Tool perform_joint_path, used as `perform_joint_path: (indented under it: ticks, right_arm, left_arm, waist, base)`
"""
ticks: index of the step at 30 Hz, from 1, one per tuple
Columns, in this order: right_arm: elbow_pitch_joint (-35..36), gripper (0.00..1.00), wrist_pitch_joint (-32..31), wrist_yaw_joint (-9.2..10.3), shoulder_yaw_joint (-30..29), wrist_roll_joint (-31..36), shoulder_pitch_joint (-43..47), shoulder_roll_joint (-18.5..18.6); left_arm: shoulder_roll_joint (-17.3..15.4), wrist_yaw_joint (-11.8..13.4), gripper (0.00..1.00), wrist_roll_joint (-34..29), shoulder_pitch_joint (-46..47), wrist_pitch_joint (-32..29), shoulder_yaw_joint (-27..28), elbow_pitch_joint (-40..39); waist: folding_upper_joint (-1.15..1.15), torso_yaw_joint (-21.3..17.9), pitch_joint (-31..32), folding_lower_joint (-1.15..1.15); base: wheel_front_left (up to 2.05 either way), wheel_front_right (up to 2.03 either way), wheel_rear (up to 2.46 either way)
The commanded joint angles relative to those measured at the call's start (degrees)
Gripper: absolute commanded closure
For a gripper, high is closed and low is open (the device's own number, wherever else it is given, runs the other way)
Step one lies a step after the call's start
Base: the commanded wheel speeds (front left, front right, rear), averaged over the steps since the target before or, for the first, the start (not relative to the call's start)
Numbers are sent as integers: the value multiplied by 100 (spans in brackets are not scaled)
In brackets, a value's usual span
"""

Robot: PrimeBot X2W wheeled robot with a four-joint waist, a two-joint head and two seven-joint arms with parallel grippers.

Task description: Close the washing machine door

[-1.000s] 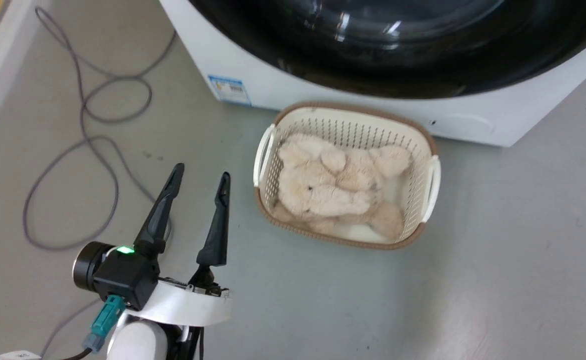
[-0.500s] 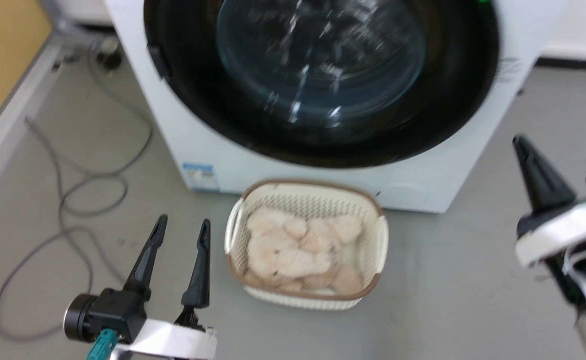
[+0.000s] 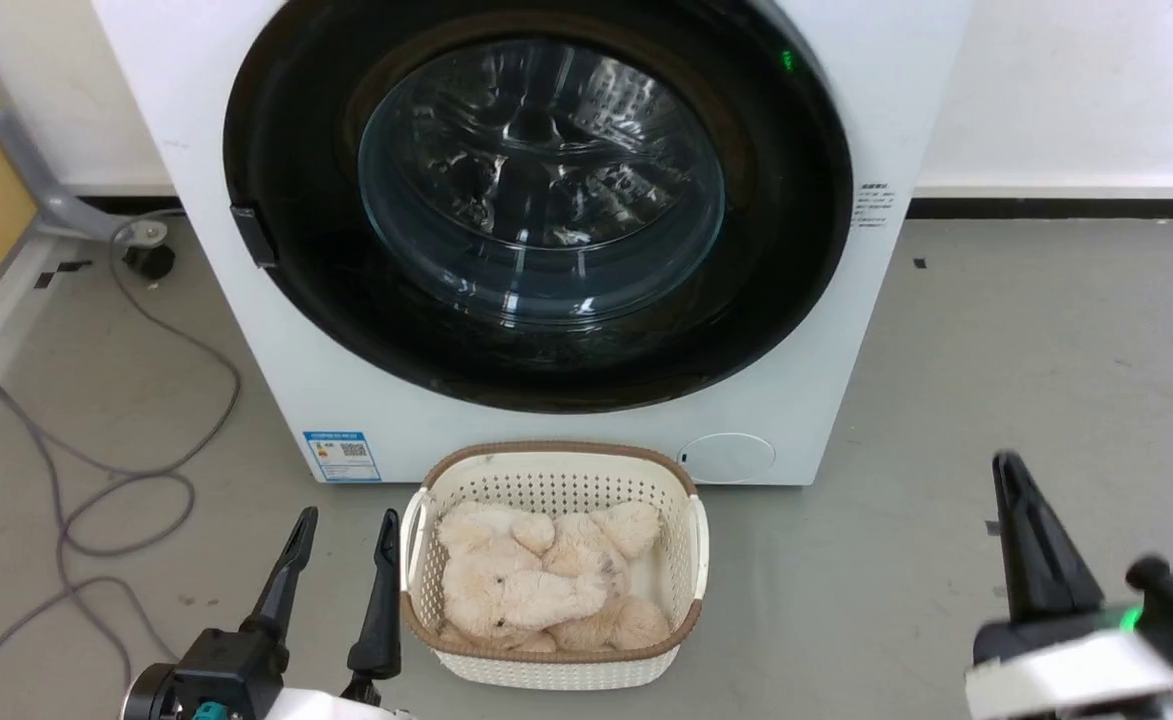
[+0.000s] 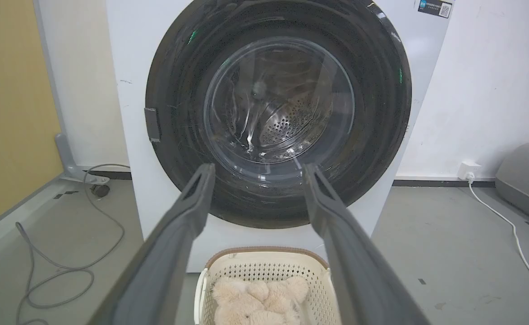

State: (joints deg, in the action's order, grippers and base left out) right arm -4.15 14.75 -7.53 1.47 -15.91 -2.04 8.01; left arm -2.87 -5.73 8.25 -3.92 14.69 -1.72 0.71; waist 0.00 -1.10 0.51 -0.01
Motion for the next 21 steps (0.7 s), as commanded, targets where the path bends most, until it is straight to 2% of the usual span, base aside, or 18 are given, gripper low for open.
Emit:
perform_joint_path:
  ticks: [1,2,3,4,10,21]
  right_arm:
    - [164,100,23,4,-79,134,196,-111]
    - [263,66,23,4,-145,223,314,-184]
    - [321,38,23,4,-193,274,427,-252]
    - [325,0,23,4,-202,314,529,-301]
    - [318,0,24,4,-81,600,791,-408]
    - [355,0,24,4,-168,646,817,-468]
  left_arm:
    - [-1,-7,0,13,-66,30,5,46]
    - [-1,-10,0,19,-71,30,-4,74]
    - [-1,-13,0,23,-77,30,-16,100]
    - [-1,-15,0,27,-85,30,-27,125]
    - [-1,-31,0,-60,-119,30,-96,234]
    - [-1,19,0,16,-122,30,-142,307]
  waist:
    - [0,-16,19,1]
    - [0,-20,29,1]
    - [0,-23,38,1]
    - [0,-28,46,1]
    - [0,-48,71,1]
    - [0,-21,47,1]
  base:
    - [0,0,0]
    - [0,0,0]
    - [0,0,0]
    - [0,0,0]
    - [0,0,0]
    - [0,0,0]
